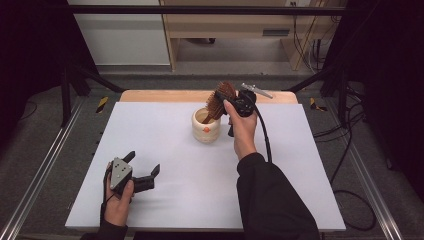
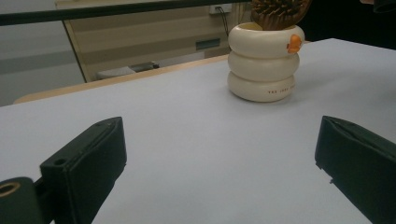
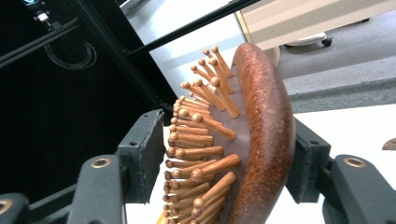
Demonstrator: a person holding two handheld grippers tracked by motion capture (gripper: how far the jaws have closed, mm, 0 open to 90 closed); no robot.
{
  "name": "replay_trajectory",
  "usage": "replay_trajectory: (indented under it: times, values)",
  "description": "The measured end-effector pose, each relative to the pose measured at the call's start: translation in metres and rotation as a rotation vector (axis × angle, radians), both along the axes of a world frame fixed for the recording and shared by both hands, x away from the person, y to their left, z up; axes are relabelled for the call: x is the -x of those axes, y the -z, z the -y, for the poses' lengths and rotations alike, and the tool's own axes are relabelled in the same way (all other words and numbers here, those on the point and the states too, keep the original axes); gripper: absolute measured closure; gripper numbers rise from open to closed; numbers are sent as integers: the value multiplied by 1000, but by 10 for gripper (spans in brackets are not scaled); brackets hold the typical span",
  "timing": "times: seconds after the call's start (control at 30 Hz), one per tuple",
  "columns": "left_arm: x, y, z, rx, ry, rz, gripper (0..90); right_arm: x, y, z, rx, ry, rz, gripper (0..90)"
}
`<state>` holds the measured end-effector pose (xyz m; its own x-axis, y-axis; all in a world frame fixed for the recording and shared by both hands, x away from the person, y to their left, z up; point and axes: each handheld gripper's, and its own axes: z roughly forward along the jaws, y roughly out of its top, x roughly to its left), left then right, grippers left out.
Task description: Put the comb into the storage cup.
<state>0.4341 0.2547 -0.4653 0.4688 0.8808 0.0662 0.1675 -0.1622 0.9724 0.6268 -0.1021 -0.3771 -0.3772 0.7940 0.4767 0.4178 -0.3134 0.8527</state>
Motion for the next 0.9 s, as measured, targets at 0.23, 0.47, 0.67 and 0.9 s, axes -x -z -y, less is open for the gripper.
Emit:
replay_trajectory:
  times: [0.23, 0.47, 0.67, 0.9]
  values:
    - [0, 0, 0, -3, 1, -2, 21, 0, 0, 1, -3, -11, -1, 319]
    - [0, 0, 0, -3, 1, -1, 21, 2, -2, 1, 16, -8, 9, 295]
    - [0, 0, 0, -4, 0, -2, 21, 6, -6, 1, 52, 12, 33, 276]
    - [0, 0, 0, -3, 1, -2, 21, 8, -10, 3, 47, 40, 54, 266]
